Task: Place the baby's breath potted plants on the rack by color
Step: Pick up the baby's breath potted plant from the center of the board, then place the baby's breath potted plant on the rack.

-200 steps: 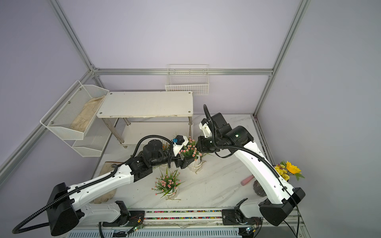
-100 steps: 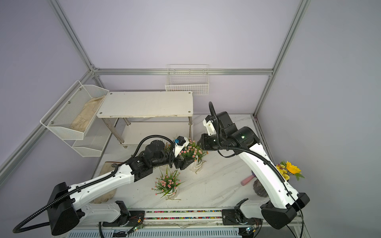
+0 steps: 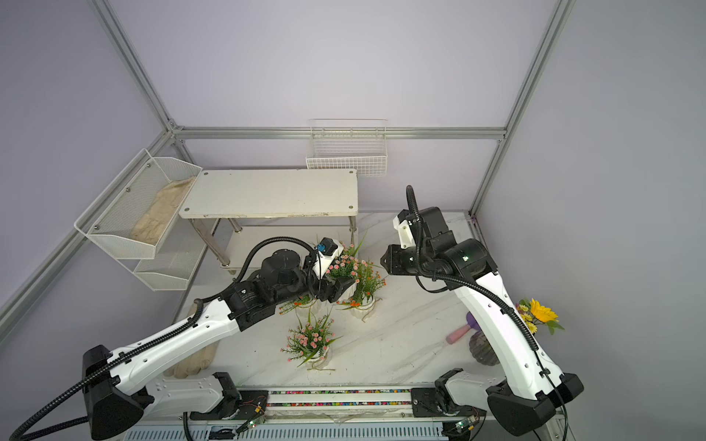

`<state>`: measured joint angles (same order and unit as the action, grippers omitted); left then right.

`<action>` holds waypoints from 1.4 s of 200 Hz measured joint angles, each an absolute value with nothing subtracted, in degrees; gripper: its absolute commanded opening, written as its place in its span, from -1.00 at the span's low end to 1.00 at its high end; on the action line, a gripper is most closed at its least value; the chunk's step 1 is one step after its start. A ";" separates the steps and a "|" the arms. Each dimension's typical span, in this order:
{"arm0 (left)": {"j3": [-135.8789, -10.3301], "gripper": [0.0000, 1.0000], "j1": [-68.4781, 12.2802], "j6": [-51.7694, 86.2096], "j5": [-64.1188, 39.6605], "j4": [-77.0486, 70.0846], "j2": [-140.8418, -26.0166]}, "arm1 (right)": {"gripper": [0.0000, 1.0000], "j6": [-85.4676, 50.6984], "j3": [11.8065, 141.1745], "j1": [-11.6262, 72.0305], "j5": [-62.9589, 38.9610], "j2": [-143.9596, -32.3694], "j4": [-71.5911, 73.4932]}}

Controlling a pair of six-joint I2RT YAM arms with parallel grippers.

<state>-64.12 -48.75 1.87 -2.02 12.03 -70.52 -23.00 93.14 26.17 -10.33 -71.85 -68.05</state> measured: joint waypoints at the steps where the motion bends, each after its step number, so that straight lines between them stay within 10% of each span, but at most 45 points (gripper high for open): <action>1: -64.18 -0.90 -48.77 1.85 -1.93 12.08 -70.52 | -0.42 -22.98 93.08 26.15 -10.31 -71.83 -68.03; 280: -88.55 -0.96 -21.37 -5.28 12.25 16.29 -72.75 | -0.39 -23.29 82.19 24.84 -12.51 -66.19 -65.65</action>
<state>-88.55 -21.37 -5.28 12.25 16.29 -72.75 -23.29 82.19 24.84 -12.51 -66.19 -65.65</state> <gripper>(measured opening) 0.826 0.302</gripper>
